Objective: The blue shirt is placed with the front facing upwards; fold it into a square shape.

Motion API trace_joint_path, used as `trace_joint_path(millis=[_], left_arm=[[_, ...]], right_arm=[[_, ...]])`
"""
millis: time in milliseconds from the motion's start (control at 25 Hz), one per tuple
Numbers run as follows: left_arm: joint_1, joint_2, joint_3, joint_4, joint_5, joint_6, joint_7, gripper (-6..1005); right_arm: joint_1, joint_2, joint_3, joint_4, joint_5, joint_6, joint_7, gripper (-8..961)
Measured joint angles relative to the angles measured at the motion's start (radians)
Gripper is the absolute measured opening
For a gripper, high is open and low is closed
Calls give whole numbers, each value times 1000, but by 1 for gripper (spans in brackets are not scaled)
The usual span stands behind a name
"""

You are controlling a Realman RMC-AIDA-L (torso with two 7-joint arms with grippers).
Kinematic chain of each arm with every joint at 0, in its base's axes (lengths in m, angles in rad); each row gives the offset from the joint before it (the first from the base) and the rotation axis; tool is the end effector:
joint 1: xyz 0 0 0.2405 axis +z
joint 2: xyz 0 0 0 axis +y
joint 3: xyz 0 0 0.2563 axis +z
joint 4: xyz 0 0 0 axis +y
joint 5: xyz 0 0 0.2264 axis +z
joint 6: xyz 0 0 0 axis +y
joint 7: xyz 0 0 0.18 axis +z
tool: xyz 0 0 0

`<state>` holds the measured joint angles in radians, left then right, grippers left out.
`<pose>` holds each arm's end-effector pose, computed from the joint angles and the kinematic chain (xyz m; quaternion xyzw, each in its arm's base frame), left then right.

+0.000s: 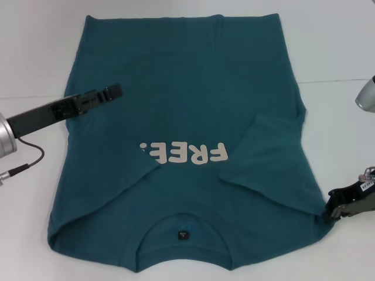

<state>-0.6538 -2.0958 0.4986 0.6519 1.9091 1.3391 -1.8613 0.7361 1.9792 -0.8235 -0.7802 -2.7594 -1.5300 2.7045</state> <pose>-0.2336 0.4318 0.0076 -0.8025 -0.4307 -0.3627 0.1975 0.3087 0.3865 0.0095 -0.7354 0.6453 -0.1263 0.1637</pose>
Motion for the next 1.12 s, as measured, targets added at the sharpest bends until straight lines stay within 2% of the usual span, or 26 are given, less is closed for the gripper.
trace_joint_path(millis=[280, 760, 920, 1040, 1120], left_arm=[[9, 3, -19, 5, -3, 2, -11, 936], [26, 5, -25, 14, 3, 10, -60, 937], [34, 4, -25, 22, 5, 4, -63, 937], [37, 4, -25, 39, 33, -10, -106, 937], [41, 6, -24, 75, 99, -20, -192, 936]], right_arm=[[-14, -1, 4, -18, 1, -26, -34, 53], [-94, -3, 31, -158, 8, -125, -87, 52], [-114, 4, 35, -200, 9, -146, -99, 51], [-108, 8, 46, -207, 9, -138, -117, 50], [-98, 11, 51, -203, 9, -130, -129, 50]])
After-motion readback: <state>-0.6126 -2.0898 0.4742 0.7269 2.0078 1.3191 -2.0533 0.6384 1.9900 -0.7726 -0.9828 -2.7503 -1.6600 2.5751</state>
